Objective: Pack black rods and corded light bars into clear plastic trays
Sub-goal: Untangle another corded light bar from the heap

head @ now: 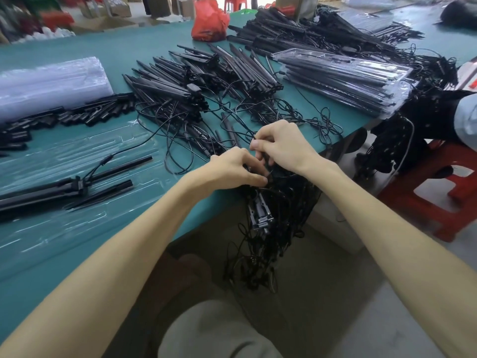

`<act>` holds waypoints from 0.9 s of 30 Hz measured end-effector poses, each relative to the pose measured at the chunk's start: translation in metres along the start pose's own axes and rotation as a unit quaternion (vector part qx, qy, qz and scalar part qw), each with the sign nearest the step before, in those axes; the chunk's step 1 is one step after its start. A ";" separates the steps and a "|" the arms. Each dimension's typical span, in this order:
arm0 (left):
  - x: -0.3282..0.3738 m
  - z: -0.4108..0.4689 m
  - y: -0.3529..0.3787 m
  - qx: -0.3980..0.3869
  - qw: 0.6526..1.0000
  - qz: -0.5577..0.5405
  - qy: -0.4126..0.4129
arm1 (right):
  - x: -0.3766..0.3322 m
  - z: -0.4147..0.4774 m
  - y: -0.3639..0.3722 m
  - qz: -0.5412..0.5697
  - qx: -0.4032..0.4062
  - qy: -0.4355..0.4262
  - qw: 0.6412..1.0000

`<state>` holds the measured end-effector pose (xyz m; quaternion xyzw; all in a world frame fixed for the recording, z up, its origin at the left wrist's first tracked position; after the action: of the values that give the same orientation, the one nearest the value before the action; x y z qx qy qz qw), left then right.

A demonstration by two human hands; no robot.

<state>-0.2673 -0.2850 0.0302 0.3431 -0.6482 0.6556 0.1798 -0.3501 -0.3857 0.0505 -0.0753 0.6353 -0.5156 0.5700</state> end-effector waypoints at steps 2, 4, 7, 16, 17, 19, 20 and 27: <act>0.002 0.004 0.003 0.011 0.998 0.053 -0.024 | 0.001 -0.001 0.001 -0.017 0.007 -0.006 1.000; 0.007 0.007 0.010 0.020 0.988 0.152 -0.034 | 0.001 -0.002 0.000 -0.034 0.015 -0.011 0.999; 0.015 0.009 0.014 0.045 0.981 0.188 -0.018 | 0.001 -0.003 0.000 -0.077 -0.007 -0.027 0.997; 0.014 0.010 0.017 0.025 0.984 0.178 -0.017 | 0.003 -0.006 0.008 -0.144 -0.062 -0.050 0.986; 0.013 0.010 0.016 0.022 0.985 0.173 -0.013 | 0.005 -0.006 0.008 -0.145 -0.063 -0.046 0.986; 0.011 0.008 0.015 0.021 0.987 0.157 -0.002 | 0.007 -0.006 0.007 -0.131 -0.065 -0.031 0.989; 0.011 0.007 0.014 0.024 0.988 0.152 0.004 | 0.008 -0.007 0.005 -0.116 -0.068 -0.021 0.991; 0.020 0.003 0.011 0.034 0.970 0.240 0.039 | 0.012 -0.009 0.002 -0.072 -0.103 0.012 0.992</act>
<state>-0.2881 -0.2934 0.0356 0.1579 -0.6817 0.7137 0.0308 -0.3608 -0.3879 0.0395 -0.1727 0.6846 -0.4882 0.5129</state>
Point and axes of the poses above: each hand's wrist, its own z-axis towards the middle knuckle, its own y-axis out of the palm, x = y × z, the point moved 5 cm from there along z, towards the middle knuckle, and after that the axes turned 2 degrees about -z, right-handed, at the moved point
